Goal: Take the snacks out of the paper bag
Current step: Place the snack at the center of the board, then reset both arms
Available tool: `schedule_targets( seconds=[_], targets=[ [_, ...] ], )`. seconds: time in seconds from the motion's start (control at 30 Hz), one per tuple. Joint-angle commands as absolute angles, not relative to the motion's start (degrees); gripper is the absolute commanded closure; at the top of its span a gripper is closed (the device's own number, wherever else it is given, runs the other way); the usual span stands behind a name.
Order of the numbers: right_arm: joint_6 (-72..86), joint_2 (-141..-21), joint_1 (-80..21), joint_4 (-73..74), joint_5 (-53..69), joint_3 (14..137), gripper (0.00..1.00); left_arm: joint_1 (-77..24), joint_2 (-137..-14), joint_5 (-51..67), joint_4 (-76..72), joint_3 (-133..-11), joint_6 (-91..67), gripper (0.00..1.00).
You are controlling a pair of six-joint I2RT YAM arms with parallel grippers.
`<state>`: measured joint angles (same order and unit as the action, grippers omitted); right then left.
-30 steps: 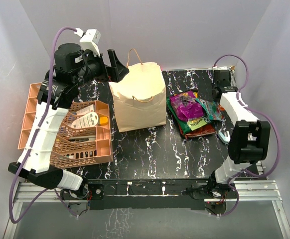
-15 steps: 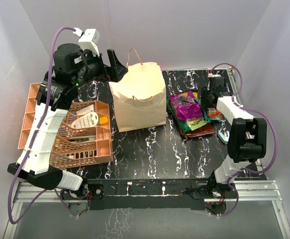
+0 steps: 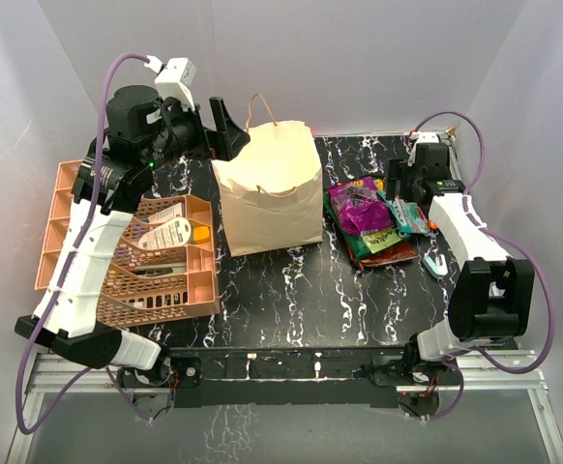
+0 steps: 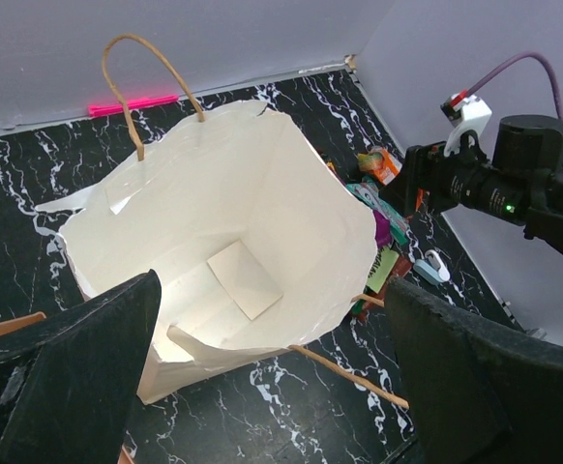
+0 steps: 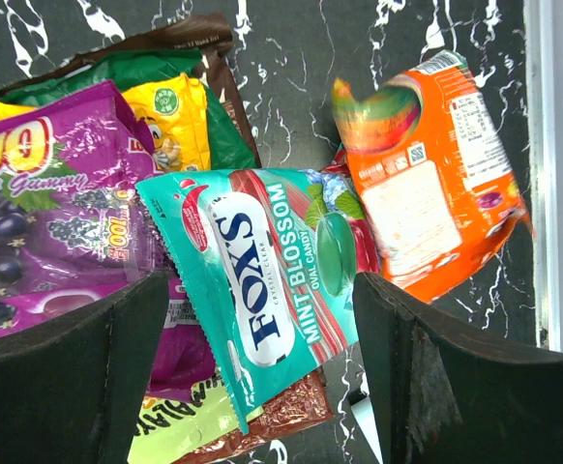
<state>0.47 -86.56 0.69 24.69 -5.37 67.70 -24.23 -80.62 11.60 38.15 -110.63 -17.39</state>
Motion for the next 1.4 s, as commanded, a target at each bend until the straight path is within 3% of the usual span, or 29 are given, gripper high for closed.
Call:
schedule_targets(
  seconds=[0.0,0.2,0.33,0.47,0.63,0.7,0.83,0.97,1.2,1.37],
  targets=[
    [0.1,-84.2,0.7,22.8,-5.8,66.9,0.19,-24.5,-79.5,13.6,37.4,-109.6,-18.3,0.02],
    [0.1,-81.5,0.8,22.2,-2.0,65.5,0.17,-24.5,-78.8,14.5,36.3,-108.6,-19.4,0.02],
    [1.6,-78.9,0.7,22.4,7.1,65.4,0.02,-24.5,-78.9,16.0,35.2,-107.6,-20.7,0.02],
    [12.9,-72.8,0.5,22.7,11.8,64.6,0.02,-24.5,-78.7,18.2,33.6,-105.5,-22.4,0.02],
    [23.3,-66.4,-0.4,25.3,33.6,63.6,0.02,-24.5,-75.4,19.3,30.4,-100.6,-23.4,0.02],
    [24.9,-63.6,-4.0,25.9,36.9,63.4,0.02,-24.5,-74.0,19.0,29.0,-98.5,-23.4,0.02],
    [23.5,-57.7,-9.4,32.7,33.7,69.4,0.02,-24.5,-73.0,19.7,28.8,-99.9,-21.1,0.02],
    [16.2,-54.8,-9.5,45.9,25.8,83.8,0.02,-24.5,-70.2,19.2,26.7,-102.5,-19.5,0.02],
    [8.0,-51.8,-9.5,58.6,13.3,103.2,0.02,-24.5,-55.8,14.2,9.6,-88.1,-21.5,0.02],
    [6.4,-47.0,-12.2,58.9,5.7,106.7,0.02,-24.5,-47.7,5.3,7.4,-82.2,-20.9,0.02]
  ],
)
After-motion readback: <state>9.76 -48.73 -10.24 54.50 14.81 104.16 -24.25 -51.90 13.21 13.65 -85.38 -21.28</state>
